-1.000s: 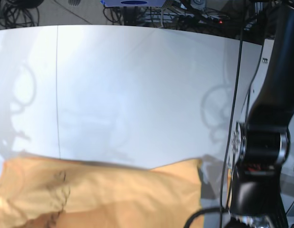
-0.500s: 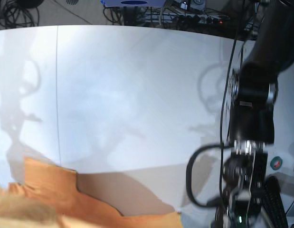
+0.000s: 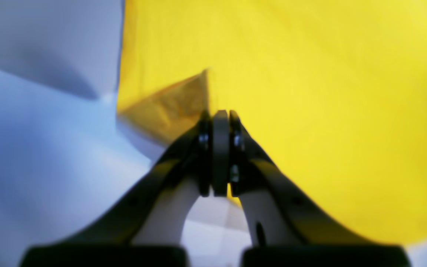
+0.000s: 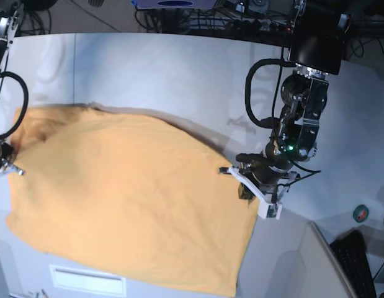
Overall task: Layout the t-shirt on the table in an organized manner, then fold the t-shirt properly
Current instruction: 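Drag the held shirt edge away from the robot with both grippers, flattening it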
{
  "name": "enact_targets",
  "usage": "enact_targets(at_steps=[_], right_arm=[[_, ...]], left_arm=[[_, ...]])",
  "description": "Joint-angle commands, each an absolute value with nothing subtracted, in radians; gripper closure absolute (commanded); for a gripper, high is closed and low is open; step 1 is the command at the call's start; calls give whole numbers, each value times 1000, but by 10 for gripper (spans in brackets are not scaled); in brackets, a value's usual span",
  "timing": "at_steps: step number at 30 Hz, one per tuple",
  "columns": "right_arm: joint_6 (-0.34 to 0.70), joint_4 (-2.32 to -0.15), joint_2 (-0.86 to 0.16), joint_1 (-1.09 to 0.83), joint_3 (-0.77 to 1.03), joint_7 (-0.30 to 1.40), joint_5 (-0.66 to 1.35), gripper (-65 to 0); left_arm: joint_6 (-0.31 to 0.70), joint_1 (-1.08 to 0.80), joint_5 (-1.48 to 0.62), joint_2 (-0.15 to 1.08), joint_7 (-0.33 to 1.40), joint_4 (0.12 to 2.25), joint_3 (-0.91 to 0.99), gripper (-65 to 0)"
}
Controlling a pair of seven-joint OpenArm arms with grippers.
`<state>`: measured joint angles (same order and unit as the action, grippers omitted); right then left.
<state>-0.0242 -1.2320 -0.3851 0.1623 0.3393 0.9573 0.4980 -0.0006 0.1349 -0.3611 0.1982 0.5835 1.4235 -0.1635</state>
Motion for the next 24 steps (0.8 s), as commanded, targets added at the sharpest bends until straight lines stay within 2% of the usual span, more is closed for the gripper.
enact_targets(at_steps=[1, 5, 8, 13, 17, 21, 23, 24], right_arm=[[-25, -1205, -409, 182, 317, 908, 493, 0], [-25, -1009, -452, 274, 154, 734, 492, 0], [-25, -914, -483, 354, 59, 670, 492, 0], [-25, -759, -484, 461, -10, 656, 492, 0], [-25, -624, -466, 483, -50, 562, 492, 0], [-25, -601, -467, 484, -53, 565, 492, 0], [-25, -636, -475, 475, -48, 598, 492, -140], [-25, -677, -486, 453, -42, 605, 492, -174]], left_arm=[[2, 142, -337, 176, 536, 1420, -162, 0], [2, 119, -231, 157, 387, 1330, -162, 0], [2, 117, -229, 157, 351, 1299, -162, 0], [2, 116, -220, 159, 337, 1268, -162, 0], [2, 96, -220, 157, 335, 1228, -162, 0], [2, 84, -220, 160, 335, 1205, -162, 0], [2, 73, -219, 160, 335, 1201, -162, 0], [2, 68, -219, 160, 335, 1204, -162, 0]])
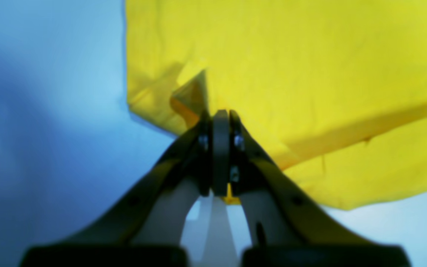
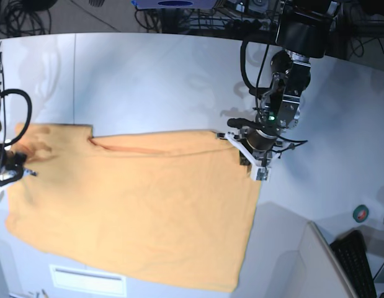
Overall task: Layout the t-shirt on the table in an organized manner, then fold the t-shirt properly
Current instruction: 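Drag the held shirt edge away from the robot with both grippers, flattening it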
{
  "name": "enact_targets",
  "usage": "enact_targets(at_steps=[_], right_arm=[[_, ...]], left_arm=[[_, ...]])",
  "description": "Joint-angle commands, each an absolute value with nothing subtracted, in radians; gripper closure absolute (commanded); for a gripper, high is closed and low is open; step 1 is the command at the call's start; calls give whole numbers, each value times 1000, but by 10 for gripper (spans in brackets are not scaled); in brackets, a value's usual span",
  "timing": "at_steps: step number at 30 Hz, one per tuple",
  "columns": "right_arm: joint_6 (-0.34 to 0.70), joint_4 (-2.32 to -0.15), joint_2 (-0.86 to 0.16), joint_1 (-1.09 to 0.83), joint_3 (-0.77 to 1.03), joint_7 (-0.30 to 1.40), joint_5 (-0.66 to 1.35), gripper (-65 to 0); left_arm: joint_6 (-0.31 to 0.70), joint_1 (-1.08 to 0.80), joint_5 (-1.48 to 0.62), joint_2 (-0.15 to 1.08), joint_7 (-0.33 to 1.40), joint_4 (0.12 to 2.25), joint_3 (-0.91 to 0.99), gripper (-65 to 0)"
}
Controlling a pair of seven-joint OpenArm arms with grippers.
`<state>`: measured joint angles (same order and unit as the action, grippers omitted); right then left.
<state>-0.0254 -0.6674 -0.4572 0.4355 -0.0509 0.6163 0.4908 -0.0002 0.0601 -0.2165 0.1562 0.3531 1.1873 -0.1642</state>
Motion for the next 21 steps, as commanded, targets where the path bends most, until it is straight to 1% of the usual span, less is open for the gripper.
enact_targets(at_steps=[1, 3, 6, 8, 9, 11, 13, 16, 17, 21], right_arm=[[-25, -731, -495, 417, -38, 607, 496, -186], [-25, -886, -499, 323, 21, 608, 496, -195], [-25, -1072, -483, 183, 180, 650, 496, -195], [-25, -1148, -455, 125, 266, 694, 496, -197], [-24, -1171, -446, 96, 282, 705, 496, -200], [-13, -1182, -443, 71, 277, 705, 496, -234], [41, -1150, -440, 73, 278, 705, 496, -305], [102, -1038, -440, 117, 280, 685, 496, -413], [110, -997, -440, 128, 280, 665, 496, -420], [113, -908, -440, 133, 274, 596, 495, -408]], left_arm=[[2, 65, -219, 160, 335, 1205, -162, 0], [2, 64, -219, 160, 335, 1205, -162, 0], [2, 64, -219, 160, 335, 1201, -162, 0], [2, 62, -219, 163, 335, 1202, -162, 0], [2, 62, -219, 163, 335, 1202, -162, 0], [2, 62, -219, 163, 335, 1201, -162, 0], [2, 62, -219, 163, 335, 1202, -162, 0], [2, 62, -219, 162, 335, 1204, -162, 0], [2, 62, -219, 162, 335, 1204, -162, 0], [2, 62, -219, 162, 335, 1204, -162, 0]])
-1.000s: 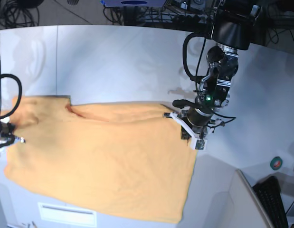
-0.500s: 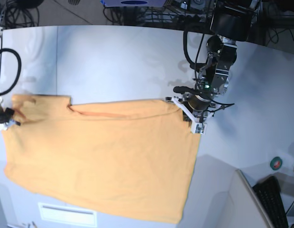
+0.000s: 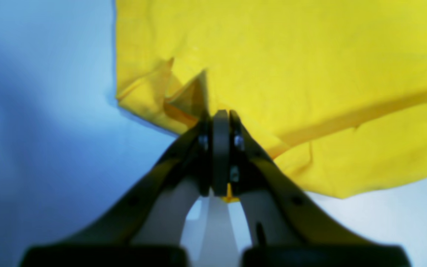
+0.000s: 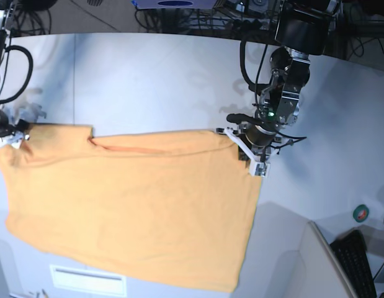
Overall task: Layout the t-shirt on the table in an organized manner, then fold the t-shirt properly
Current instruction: 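Drag the held shirt edge away from the robot with both grippers, flattening it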
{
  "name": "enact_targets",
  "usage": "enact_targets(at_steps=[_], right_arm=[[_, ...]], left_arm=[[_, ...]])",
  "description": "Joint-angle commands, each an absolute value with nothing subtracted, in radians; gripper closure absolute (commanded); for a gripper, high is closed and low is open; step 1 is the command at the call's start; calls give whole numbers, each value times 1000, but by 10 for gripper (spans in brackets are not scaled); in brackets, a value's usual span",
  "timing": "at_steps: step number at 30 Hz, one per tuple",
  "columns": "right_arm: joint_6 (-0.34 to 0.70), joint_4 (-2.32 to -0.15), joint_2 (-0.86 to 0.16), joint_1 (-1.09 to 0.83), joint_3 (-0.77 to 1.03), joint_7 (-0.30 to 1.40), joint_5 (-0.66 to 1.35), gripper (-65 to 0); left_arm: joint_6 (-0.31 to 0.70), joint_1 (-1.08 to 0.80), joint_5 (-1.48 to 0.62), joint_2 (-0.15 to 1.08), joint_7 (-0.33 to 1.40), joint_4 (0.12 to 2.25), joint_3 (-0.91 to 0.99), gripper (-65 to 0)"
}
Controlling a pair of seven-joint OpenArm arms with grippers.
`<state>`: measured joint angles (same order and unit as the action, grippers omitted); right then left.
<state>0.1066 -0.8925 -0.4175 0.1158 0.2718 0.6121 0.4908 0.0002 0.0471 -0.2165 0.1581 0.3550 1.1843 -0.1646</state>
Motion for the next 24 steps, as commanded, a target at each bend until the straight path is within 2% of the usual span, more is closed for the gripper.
enact_targets(at_steps=[1, 3, 5, 7, 9, 11, 18, 24], right_arm=[[113, -898, -440, 133, 274, 590, 495, -408], [114, -881, -433, 133, 274, 581, 495, -389], [116, -881, -423, 128, 274, 581, 495, -329], [142, -885, -418, 127, 274, 584, 495, -198], [216, -885, -406, 125, 280, 591, 495, -9], [263, -892, -400, 117, 283, 630, 496, 0], [262, -1225, -337, -61, 453, 852, 493, 0], [262, -1419, -320, -189, 487, 946, 492, 0]], left_arm=[[2, 62, -219, 162, 335, 1202, -162, 0], [2, 62, -219, 163, 335, 1202, -162, 0], [2, 62, -219, 163, 335, 1202, -162, 0], [2, 62, -219, 163, 335, 1202, -162, 0], [2, 62, -222, 163, 335, 1205, -162, 0], [2, 61, -220, 163, 335, 1210, -162, 0], [2, -10, -220, 176, 335, 1280, -160, 0], [2, -119, -220, 196, 338, 1400, -134, 0]])
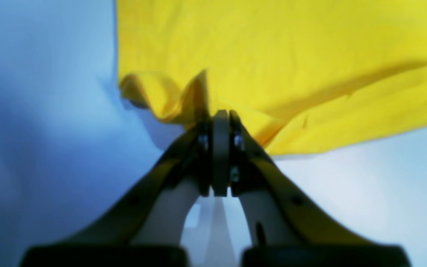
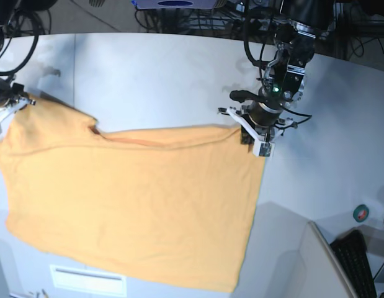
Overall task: Layout the t-shirt on the table in an organized manner, then fold the t-shirt properly
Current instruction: 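Drag the held shirt edge away from the robot with both grippers, flattening it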
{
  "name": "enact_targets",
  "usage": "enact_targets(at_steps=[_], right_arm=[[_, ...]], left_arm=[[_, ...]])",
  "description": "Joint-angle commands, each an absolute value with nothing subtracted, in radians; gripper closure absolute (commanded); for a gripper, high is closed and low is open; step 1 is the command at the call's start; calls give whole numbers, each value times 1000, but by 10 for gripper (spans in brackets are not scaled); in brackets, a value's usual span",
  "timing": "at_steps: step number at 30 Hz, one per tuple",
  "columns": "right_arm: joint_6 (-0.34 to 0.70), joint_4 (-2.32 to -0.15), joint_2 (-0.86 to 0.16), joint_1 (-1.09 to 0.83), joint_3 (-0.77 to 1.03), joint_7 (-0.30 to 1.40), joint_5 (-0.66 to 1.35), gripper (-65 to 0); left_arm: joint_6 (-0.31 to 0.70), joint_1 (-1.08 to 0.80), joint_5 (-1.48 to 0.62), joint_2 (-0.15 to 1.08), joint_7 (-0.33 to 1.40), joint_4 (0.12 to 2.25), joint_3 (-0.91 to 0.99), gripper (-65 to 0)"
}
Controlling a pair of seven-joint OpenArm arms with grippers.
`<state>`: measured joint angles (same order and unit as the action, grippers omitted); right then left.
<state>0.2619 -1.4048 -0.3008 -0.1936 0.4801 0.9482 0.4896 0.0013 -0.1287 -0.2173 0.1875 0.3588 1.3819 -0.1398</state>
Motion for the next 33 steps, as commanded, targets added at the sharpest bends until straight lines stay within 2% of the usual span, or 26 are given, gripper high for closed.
enact_targets(at_steps=[1, 8, 20, 23, 33], right_arm=[[262, -1434, -320, -202, 487, 957, 492, 0], [262, -1529, -315, -277, 522, 1003, 492, 0], [263, -1538, -271, -291, 522, 1139, 492, 0], [263, -1544, -242, -291, 522, 1142, 492, 0], [263, -1609, -243, -361, 522, 1107, 492, 0]], left_arm=[[2, -139, -219, 194, 340, 1417, -111, 0], [2, -228, -223, 193, 341, 1466, -13, 0], [2, -274, -226, 191, 338, 1469, -22, 0], [2, -274, -226, 191, 338, 1475, -21, 0], [2, -363, -226, 191, 338, 1584, -12, 0]])
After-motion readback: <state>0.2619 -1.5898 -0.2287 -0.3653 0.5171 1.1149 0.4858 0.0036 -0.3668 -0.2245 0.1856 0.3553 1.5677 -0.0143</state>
